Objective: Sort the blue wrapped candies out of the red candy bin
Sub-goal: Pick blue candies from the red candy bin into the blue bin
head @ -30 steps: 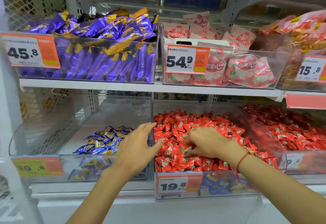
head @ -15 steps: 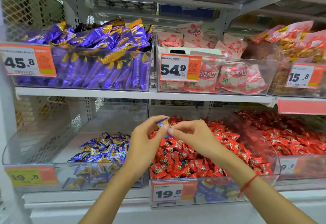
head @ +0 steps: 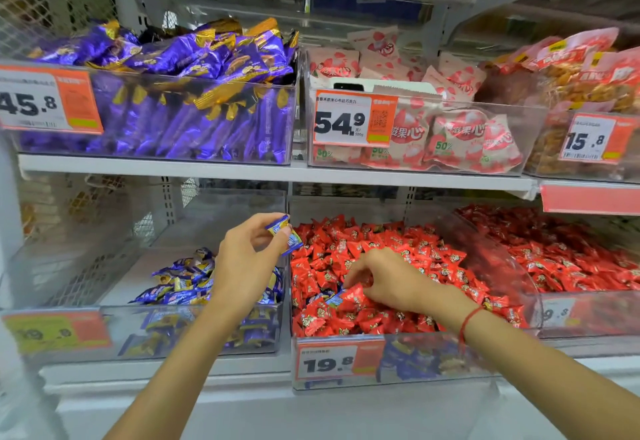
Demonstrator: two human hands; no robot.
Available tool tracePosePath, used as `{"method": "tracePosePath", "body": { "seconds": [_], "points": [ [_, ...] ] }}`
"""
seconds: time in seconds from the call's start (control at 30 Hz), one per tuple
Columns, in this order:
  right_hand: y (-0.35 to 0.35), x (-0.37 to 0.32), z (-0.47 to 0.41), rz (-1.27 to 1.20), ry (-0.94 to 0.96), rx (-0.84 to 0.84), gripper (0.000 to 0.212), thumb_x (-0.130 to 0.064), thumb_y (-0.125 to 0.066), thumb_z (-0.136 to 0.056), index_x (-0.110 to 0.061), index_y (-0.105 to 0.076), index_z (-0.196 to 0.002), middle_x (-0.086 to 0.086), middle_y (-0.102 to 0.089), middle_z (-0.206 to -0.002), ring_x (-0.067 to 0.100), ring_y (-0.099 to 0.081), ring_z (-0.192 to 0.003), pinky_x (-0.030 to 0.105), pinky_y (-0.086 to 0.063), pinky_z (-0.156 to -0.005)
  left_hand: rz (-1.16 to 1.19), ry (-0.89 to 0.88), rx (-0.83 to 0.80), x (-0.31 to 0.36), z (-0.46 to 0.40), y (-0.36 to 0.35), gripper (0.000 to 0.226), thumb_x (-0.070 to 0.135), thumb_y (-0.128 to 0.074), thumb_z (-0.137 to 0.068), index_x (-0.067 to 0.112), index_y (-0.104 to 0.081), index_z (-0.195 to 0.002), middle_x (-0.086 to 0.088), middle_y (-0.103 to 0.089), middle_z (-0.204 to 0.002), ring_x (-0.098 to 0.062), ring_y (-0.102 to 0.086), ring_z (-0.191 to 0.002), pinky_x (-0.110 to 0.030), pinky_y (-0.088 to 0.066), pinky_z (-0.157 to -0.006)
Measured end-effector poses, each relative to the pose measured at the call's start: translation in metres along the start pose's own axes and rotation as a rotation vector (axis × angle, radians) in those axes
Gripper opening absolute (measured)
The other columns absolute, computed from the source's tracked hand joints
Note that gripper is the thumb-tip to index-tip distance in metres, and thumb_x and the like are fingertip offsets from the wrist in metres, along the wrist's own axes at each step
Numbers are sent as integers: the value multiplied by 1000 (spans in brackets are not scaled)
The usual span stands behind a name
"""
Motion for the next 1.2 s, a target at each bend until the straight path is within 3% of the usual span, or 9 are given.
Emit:
{"method": "tracePosePath", "body": {
  "seconds": [0.17,0.37,0.5,0.57,0.83,0.9,0.97,1.1,1.2],
  "points": [
    [37,36,20,163,-72,244,17,-16,-67,-84,-29,-75,-91,-7,-68,-100,17,-63,-97,30,-48,-81,-26,-2,-45,-4,1,-3,15,26,-66,-90,33,-66,-104,3,-72,-85,-11,-67,-83,-35,-55,-84],
    [47,11,14,161,-6,292,20,-27,-59,-92,-29,-70,-109,-8,-67,-114,15,-54,-113,32,-44,-94,-61,51,-79,-9,1,-5,14,23,-64,-92,28,-65,-105,5,-71,-75,0,-64,-66,-30,-53,-74],
    [-11,-47,10,146,251,-49,30,-38,-57,-93,-31,-64,-122,-6,-66,-119,15,-55,-111,33,-43,-93,-75,95,-92,-11,1,-5,14,26,-64,-92,29,-65,-105,3,-70,-82,-8,-66,-79,-36,-54,-80],
    [-24,-39,9,250,209,-133,33,-45,-55,-93,-34,-62,-123,-4,-66,-117,19,-58,-109,34,-46,-87,-71,101,-99,-11,3,-5,17,26,-64,-92,26,-66,-108,2,-71,-81,-11,-67,-79,-37,-55,-80],
    [30,8,14,647,73,184,25,-11,-68,-75,-28,-75,-92,-3,-67,-100,24,-54,-103,32,-24,-74,3,93,-45,-7,-1,1,11,26,-65,-90,33,-67,-99,4,-71,-75,-16,-68,-76,-47,-54,-86],
    [39,0,14,624,63,265,22,-15,-73,-73,-31,-75,-88,-5,-66,-99,22,-55,-99,33,-31,-75,22,90,-52,-6,-2,-1,12,26,-65,-91,32,-67,-100,6,-69,-70,-12,-66,-71,-47,-54,-86],
    [35,-13,8,421,81,185,22,-19,-70,-81,-33,-74,-97,-8,-64,-100,15,-56,-97,30,-39,-81,23,87,-62,-4,-3,-4,13,27,-64,-91,31,-67,-103,6,-69,-73,-13,-66,-71,-47,-55,-85],
    [-19,-26,0,169,65,-299,39,-23,-71,-83,-23,-66,-122,-2,-65,-110,16,-56,-102,26,-44,-84,-10,100,-92,-5,2,-8,12,26,-65,-91,32,-68,-100,7,-71,-83,-10,-68,-81,-44,-54,-87],
    [-30,-20,-6,252,22,-215,44,-23,-67,-84,-22,-61,-128,5,-60,-123,25,-51,-116,33,-43,-92,-44,109,-130,-7,5,-8,12,26,-65,-90,31,-68,-102,6,-70,-86,-6,-67,-84,-41,-55,-87]
  ]
}}
Point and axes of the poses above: each hand's wrist, its own z-axis away from the middle knuckle, its own y-axis out of the back of the hand, x = y × z, the point moved 7 cm from there along -z, towards the middle knuckle
